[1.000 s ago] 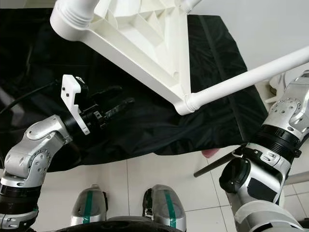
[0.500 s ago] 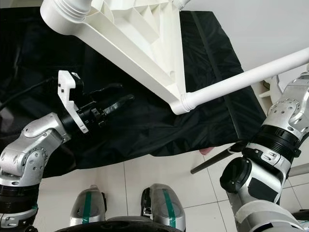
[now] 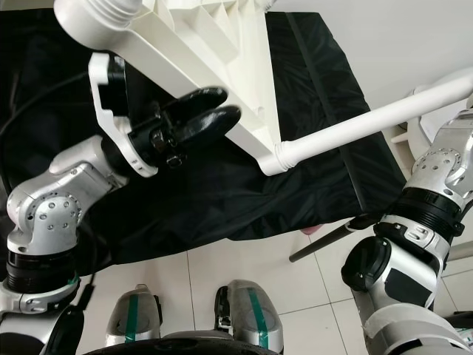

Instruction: Building children table

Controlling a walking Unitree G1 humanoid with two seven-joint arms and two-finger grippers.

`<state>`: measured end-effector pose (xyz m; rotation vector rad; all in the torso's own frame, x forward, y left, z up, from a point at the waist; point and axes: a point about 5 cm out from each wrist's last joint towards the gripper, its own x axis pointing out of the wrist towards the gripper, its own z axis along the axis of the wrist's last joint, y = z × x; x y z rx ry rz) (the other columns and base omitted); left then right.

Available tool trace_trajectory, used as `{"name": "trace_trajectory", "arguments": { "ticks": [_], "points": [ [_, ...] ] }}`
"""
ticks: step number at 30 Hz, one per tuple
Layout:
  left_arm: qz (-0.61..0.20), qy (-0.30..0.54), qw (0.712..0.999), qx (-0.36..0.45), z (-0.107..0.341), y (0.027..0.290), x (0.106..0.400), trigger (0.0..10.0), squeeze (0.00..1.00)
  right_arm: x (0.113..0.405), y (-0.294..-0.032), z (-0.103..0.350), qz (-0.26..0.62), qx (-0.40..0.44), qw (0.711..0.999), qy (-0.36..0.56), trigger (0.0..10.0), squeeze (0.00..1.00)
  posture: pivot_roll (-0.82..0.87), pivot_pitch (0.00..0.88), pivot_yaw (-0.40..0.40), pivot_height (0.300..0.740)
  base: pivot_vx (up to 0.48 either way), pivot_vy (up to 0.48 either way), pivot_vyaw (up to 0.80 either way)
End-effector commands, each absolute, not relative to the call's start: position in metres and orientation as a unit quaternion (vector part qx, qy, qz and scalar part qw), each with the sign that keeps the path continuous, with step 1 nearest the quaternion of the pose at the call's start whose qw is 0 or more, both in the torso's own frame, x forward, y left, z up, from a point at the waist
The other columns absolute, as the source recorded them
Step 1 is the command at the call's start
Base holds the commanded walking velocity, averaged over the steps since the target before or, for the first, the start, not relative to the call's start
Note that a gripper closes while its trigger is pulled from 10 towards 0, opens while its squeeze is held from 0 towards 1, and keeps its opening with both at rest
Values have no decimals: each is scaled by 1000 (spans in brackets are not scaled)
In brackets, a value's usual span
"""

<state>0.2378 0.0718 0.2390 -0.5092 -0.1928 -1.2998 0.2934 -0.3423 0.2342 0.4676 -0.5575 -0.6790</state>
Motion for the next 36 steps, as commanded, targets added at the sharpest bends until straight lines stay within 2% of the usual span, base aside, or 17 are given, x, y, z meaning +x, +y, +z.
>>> {"name": "trace_trajectory", "arguments": {
  "ticks": [1, 3, 5, 7, 10, 11, 12, 13, 14, 17, 19, 21, 23, 25, 32, 36],
  "points": [
    [-613, -112, 744, -240, 255, 65, 236, 10000, 0, 312, -301, 125, -266, 186, 946, 13, 10000, 0, 109, 35, -31, 740, 0, 0, 0],
    [-597, -116, 752, -256, 262, 62, 243, 10000, 0, 312, -300, 125, -265, 186, 946, 14, 10000, 0, 108, 36, -29, 740, 0, 0, 0],
    [-557, -123, 776, -270, 270, 58, 256, 10000, 0, 313, -300, 126, -263, 186, 947, 13, 10000, 0, 106, 36, -31, 740, 0, 0, 0],
    [-548, -122, 781, -275, 272, 57, 259, 10000, 0, 313, -300, 126, -263, 185, 947, 13, 10000, 0, 106, 36, -31, 740, 0, 0, 0],
    [-471, -97, 845, -233, 270, 52, 273, 10000, 0, 313, -300, 126, -262, 185, 947, 13, 10000, 0, 101, 36, -28, 740, 0, 0, 0],
    [-427, -86, 874, -214, 267, 53, 279, 10000, 0, 313, -300, 126, -262, 185, 947, 13, 10000, 0, 101, 38, -28, 740, 0, 0, 0],
    [-427, -86, 874, -214, 267, 53, 279, 10000, 0, 313, -300, 126, -262, 185, 947, 13, 10000, 0, 101, 38, -28, 740, 0, 0, 0],
    [-399, -79, 890, -205, 265, 54, 282, 10000, 0, 313, -301, 126, -263, 185, 947, 13, 10000, 0, 101, 38, -28, 740, 0, 0, 0],
    [-399, -79, 890, -205, 265, 54, 282, 10000, 0, 313, -301, 126, -263, 185, 947, 13, 10000, 0, 101, 38, -28, 740, 0, 0, 0],
    [-350, -51, 920, -171, 258, 58, 286, 10000, 0, 313, -300, 125, -262, 185, 947, 14, 10000, 0, 107, 40, -29, 740, 0, 0, 0],
    [-350, -51, 920, -171, 258, 58, 286, 10000, 0, 313, -300, 125, -262, 185, 947, 14, 10000, 0, 107, 40, -29, 740, 0, 0, 0],
    [-314, -28, 939, -136, 252, 61, 290, 10000, 0, 314, -299, 125, -260, 185, 948, 14, 10000, 0, 105, 40, -29, 740, 0, 0, 0],
    [-249, -12, 966, -66, 248, 66, 294, 10000, 0, 314, -299, 125, -259, 186, 948, 15, 10000, 0, 103, 38, -27, 740, 0, 0, 0],
    [-192, -4, 981, -13, 246, 72, 297, 10000, 0, 314, -299, 123, -258, 188, 948, 18, 10000, 0, 101, 36, -27, 740, 0, 0, 0],
    [-141, -9, 989, 35, 252, 79, 300, 10000, 0, 317, -292, 117, -241, 192, 950, 37, 10000, 0, 106, 36, -26, 740, 0, 0, 0],
    [-129, -20, 990, 49, 261, 81, 300, 10000, 0, 321, -274, 102, -198, 185, 958, 91, 10000, 0, 109, 39, -26, 740, 0, 0, 0]
  ]
}}
